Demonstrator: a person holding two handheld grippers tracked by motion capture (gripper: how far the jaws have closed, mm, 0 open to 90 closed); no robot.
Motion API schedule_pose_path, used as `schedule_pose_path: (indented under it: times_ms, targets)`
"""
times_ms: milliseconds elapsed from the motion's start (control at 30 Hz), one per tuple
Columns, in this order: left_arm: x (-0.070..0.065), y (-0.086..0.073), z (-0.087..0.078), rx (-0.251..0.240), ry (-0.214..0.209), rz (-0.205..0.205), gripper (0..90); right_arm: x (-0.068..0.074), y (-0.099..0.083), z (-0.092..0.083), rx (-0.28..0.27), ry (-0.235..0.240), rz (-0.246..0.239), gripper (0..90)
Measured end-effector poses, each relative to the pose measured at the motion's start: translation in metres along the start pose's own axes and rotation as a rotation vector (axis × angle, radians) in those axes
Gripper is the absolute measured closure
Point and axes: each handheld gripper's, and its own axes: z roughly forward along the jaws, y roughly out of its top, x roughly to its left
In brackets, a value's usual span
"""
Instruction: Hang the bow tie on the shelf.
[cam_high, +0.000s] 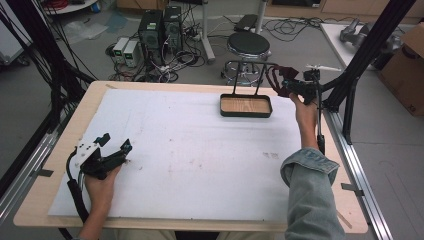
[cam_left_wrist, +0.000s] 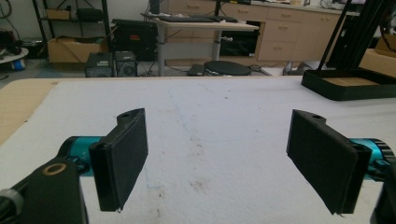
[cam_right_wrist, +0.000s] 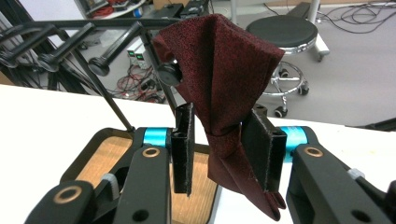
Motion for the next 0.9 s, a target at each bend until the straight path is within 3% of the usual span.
schedule_pose_path:
  times_ms: [533, 900]
  targets:
    - [0.0, 0.0, 0.0, -0.001, 0.001, 0.0, 20.9, -0.001, -0.001, -0.003, 0.043, 0.011, 0.002, 59.2]
    - [0.0, 0.0, 0.0, 0.0, 0.001, 0.0, 20.9, 0.004, 0.004, -0.019, 0.041, 0.059, -0.01, 52.5]
